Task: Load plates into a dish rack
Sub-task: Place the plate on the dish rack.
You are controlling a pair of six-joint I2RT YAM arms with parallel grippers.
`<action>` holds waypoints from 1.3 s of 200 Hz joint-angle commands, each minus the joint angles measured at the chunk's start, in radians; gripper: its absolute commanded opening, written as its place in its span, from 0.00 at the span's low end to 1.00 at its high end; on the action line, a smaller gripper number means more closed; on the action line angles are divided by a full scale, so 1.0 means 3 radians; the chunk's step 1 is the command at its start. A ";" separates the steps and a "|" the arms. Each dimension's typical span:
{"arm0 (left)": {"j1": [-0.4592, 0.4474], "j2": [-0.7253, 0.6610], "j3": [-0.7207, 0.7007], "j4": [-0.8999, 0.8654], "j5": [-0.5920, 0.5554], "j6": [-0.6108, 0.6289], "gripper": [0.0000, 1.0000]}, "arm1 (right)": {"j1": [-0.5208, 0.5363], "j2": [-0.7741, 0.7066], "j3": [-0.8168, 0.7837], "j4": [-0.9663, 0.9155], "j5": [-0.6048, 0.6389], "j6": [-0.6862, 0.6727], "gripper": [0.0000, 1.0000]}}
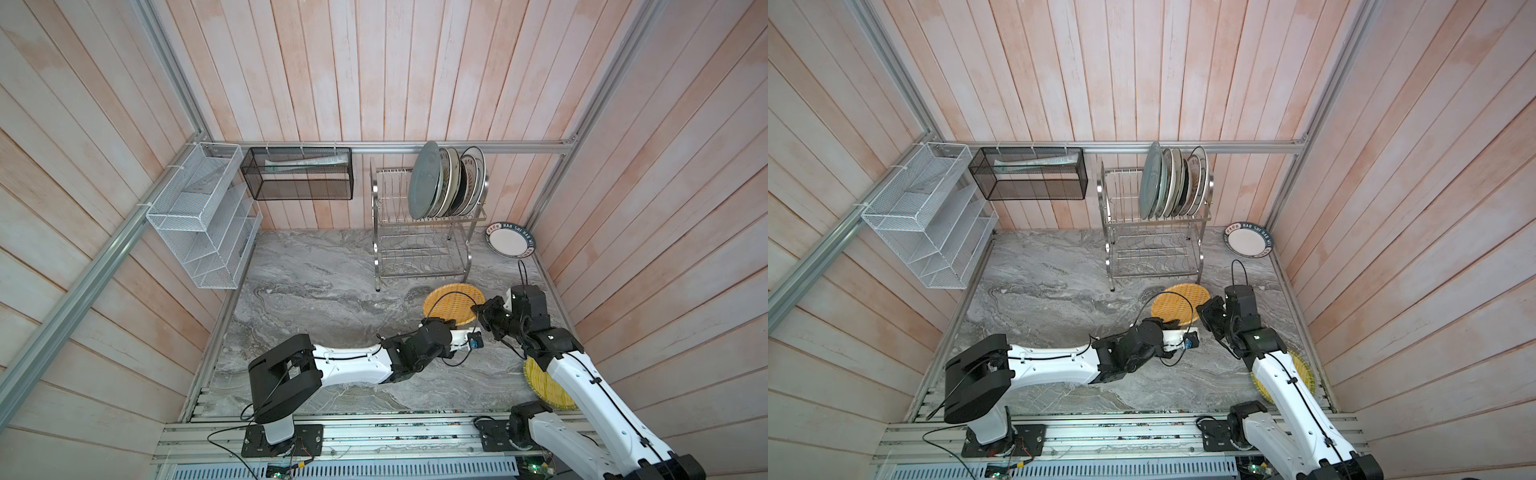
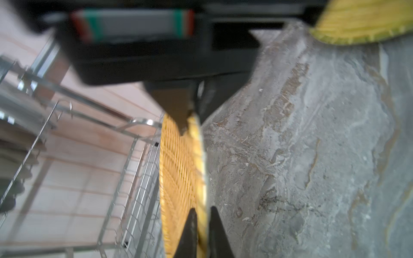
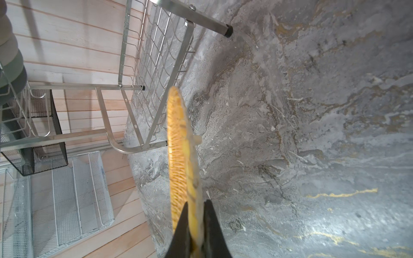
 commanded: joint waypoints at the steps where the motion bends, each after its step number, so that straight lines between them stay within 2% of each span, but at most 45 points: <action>1: 0.0000 0.0065 0.0140 0.0086 -0.0144 -0.0128 0.00 | 0.0014 -0.0095 -0.0001 0.0088 -0.0129 0.0145 0.00; 25: -0.0065 -0.0061 0.0087 0.0061 -0.0159 -0.0168 0.00 | 0.0014 -0.0108 0.0020 0.0098 -0.0123 0.0110 0.01; 41: -0.0098 -0.0234 -0.0033 0.0055 -0.0077 -0.0185 0.00 | 0.0016 -0.0099 0.0055 0.0098 -0.0099 0.0089 0.31; 60: -0.0114 -0.0451 -0.0144 -0.0054 0.0033 -0.0244 0.00 | 0.0014 -0.0059 0.0110 0.0114 -0.0078 0.0054 0.60; 94: -0.0130 -0.0836 -0.0344 -0.0216 0.0125 -0.0375 0.00 | -0.0008 0.0094 0.0294 0.0147 0.0010 -0.0070 0.89; 105: -0.0140 -0.0945 -0.0374 -0.0320 0.0154 -0.0444 0.00 | -0.0034 0.0149 0.0376 0.0167 0.0033 -0.0132 0.96; 136: -0.0189 -0.1289 -0.0509 -0.0530 0.0263 -0.0750 0.00 | -0.0124 0.0216 0.0501 0.0303 0.0016 -0.0316 0.98; 172: -0.0232 -0.1715 -0.0635 -0.0834 0.0608 -0.1325 0.00 | -0.0261 0.0143 0.0541 0.0496 0.0041 -0.0642 0.98; 216: -0.0271 -0.2331 -0.0745 -0.0943 0.0806 -0.1910 0.00 | -0.0368 -0.0039 0.0346 0.1094 -0.0527 -0.1113 0.98; 260: -0.0271 -0.2754 -0.0620 -0.0791 0.0590 -0.2441 0.00 | -0.0374 -0.0409 -0.0060 0.1776 -0.1031 -0.1445 0.98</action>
